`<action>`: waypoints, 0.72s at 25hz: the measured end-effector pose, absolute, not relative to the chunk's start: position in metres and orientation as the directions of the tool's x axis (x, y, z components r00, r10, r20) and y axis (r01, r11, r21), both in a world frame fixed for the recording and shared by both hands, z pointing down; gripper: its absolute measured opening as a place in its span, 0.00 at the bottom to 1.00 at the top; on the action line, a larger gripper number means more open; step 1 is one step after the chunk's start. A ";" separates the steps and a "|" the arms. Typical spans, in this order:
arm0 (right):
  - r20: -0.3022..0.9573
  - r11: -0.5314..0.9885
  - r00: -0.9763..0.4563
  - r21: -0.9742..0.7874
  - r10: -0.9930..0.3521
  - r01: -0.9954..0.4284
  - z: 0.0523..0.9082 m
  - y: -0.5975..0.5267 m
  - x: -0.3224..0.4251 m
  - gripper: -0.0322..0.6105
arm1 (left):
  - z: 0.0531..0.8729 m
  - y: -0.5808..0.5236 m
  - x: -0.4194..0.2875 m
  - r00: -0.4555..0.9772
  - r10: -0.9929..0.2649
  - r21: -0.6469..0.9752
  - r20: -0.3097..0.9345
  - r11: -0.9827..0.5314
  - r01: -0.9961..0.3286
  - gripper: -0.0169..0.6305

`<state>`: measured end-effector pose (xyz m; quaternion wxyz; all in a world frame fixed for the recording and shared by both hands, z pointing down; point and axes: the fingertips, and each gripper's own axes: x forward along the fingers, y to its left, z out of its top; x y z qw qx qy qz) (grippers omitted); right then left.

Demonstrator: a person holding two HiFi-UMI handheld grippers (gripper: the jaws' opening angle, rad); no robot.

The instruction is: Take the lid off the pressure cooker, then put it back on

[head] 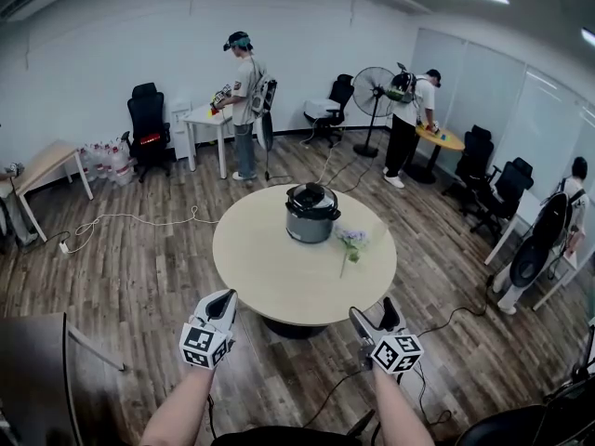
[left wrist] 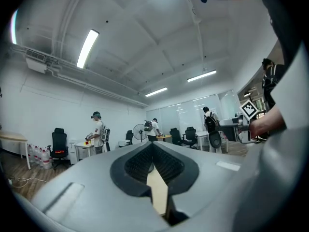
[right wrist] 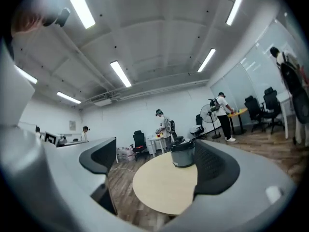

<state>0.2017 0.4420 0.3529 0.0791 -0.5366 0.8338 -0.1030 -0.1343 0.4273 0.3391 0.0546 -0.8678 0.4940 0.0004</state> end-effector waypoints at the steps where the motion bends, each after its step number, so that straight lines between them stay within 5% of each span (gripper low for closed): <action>1: -0.014 0.406 -0.416 -0.241 -0.909 -0.881 0.353 0.440 0.201 0.83 | 0.342 0.425 -0.128 0.524 -0.850 -0.086 -0.054 -0.518 -0.851 0.03; 2: -0.011 0.412 -0.421 -0.231 -0.907 -0.882 0.352 0.439 0.201 0.83 | 0.345 0.422 -0.121 0.532 -0.845 -0.079 -0.056 -0.528 -0.846 0.28; 3: -0.013 0.417 -0.426 -0.230 -0.905 -0.879 0.350 0.437 0.203 0.83 | 0.348 0.418 -0.114 0.537 -0.842 -0.073 -0.055 -0.533 -0.843 0.78; 4: -0.015 0.422 -0.430 -0.229 -0.903 -0.877 0.348 0.435 0.206 0.83 | 0.352 0.415 -0.107 0.541 -0.840 -0.071 -0.048 -0.537 -0.840 0.92; 18: -0.021 0.486 -0.492 -0.197 -0.870 -0.851 0.348 0.378 0.241 0.83 | 0.382 0.373 -0.047 0.512 -0.859 -0.098 0.001 -0.510 -0.855 0.92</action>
